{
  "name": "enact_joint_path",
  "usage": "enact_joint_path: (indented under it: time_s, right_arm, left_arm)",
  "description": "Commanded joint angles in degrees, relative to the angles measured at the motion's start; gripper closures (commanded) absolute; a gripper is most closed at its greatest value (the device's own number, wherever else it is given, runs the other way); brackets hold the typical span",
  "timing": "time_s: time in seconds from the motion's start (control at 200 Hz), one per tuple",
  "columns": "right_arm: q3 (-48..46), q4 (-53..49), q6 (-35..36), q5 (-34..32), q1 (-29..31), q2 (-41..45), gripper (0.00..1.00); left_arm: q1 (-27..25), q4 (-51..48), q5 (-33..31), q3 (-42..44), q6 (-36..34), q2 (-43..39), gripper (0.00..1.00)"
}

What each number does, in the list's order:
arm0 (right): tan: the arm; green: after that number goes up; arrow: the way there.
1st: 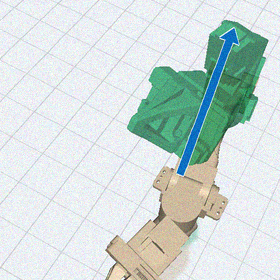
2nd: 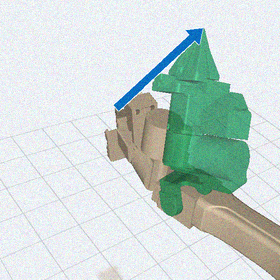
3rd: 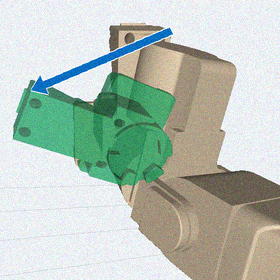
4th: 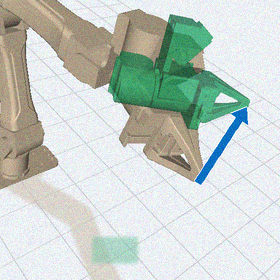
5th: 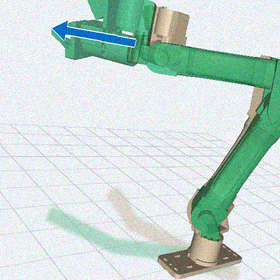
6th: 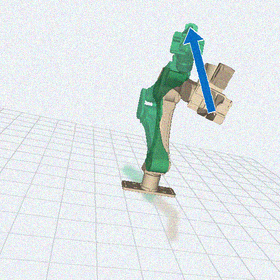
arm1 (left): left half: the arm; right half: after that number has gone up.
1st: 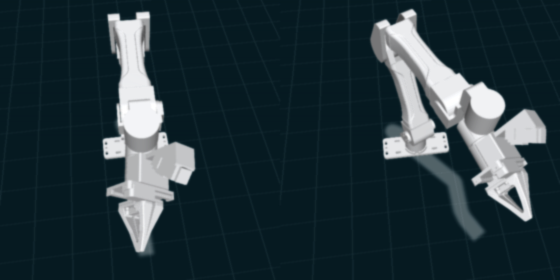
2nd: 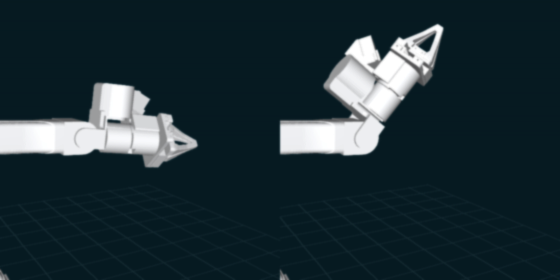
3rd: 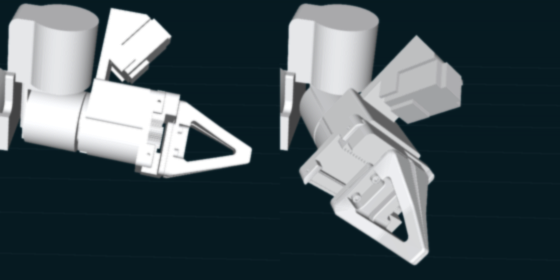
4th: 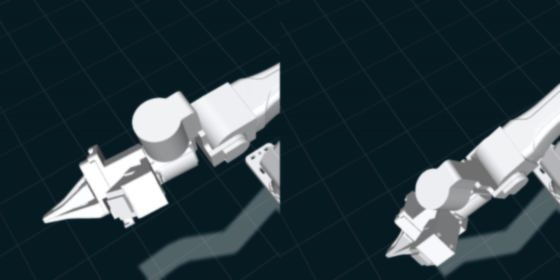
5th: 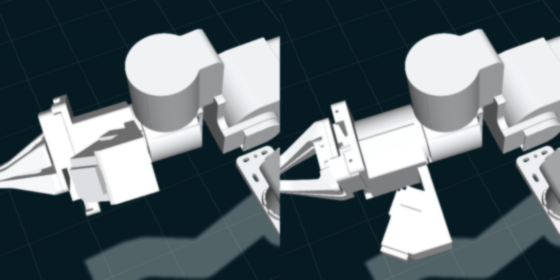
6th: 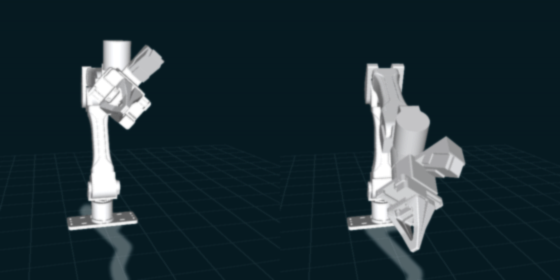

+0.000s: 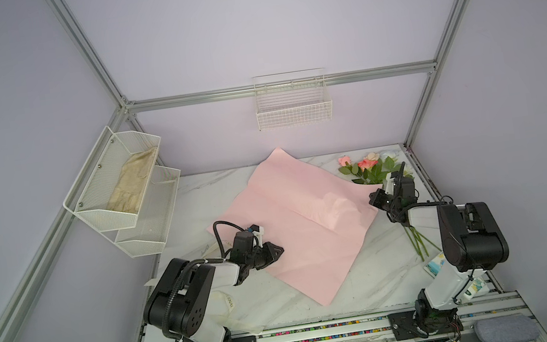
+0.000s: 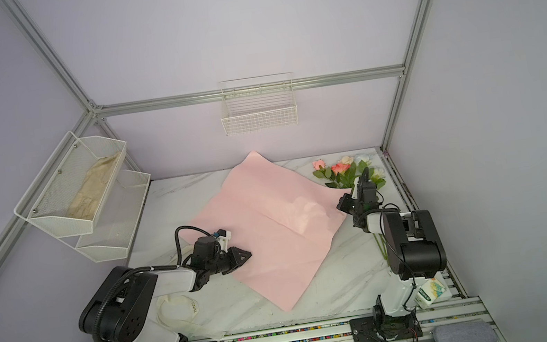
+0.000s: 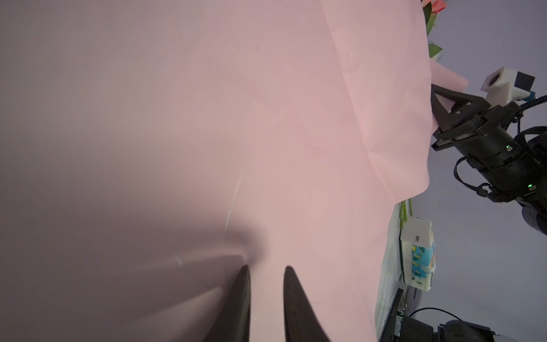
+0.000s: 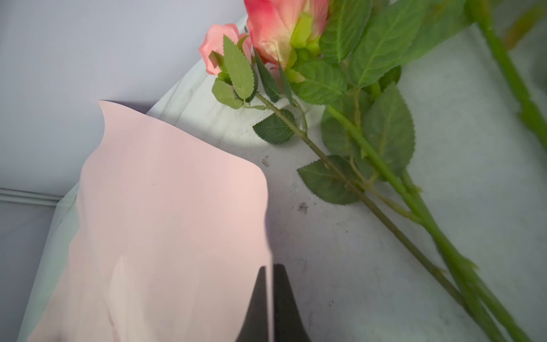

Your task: Tie the bouquet of fake flowers

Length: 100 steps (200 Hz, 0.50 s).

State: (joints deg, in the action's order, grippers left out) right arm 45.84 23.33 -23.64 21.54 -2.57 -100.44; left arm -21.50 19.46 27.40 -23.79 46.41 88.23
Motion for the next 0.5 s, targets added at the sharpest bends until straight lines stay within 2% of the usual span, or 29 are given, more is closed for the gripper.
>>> enact_joint_path:
  time_s: [0.0, 0.135, 0.225, 0.32, 0.37, 0.495]
  right_arm:
    - [1.9, -4.5, 2.9, 3.7, 0.7, -1.1, 1.00]
    - [2.9, -7.4, 4.6, 0.3, 2.3, -1.3, 1.00]
    - [3.5, -9.0, 5.4, -1.5, 2.6, -1.1, 1.00]
    - [5.1, -12.6, 6.0, -2.3, 2.6, -0.4, 0.85]
    - [5.5, -13.9, 6.1, -2.6, 2.6, 0.8, 0.73]
    - [5.4, -17.2, 5.9, -8.3, 2.6, 6.4, 0.52]
  left_arm:
    - [-0.3, -12.8, -6.4, 4.5, 2.3, -0.8, 0.77]
    - [-0.3, -18.0, -7.6, 1.7, 1.0, -6.6, 0.76]
    - [-0.3, -24.5, -10.1, -2.8, -2.0, -11.6, 0.68]
    - [-0.3, -26.9, -9.7, -6.7, -4.0, -14.4, 0.61]
    - [-0.3, -27.9, -9.1, -8.9, -5.5, -15.1, 0.57]
    - [-0.3, -29.3, -8.8, -12.9, -8.4, -15.7, 0.53]
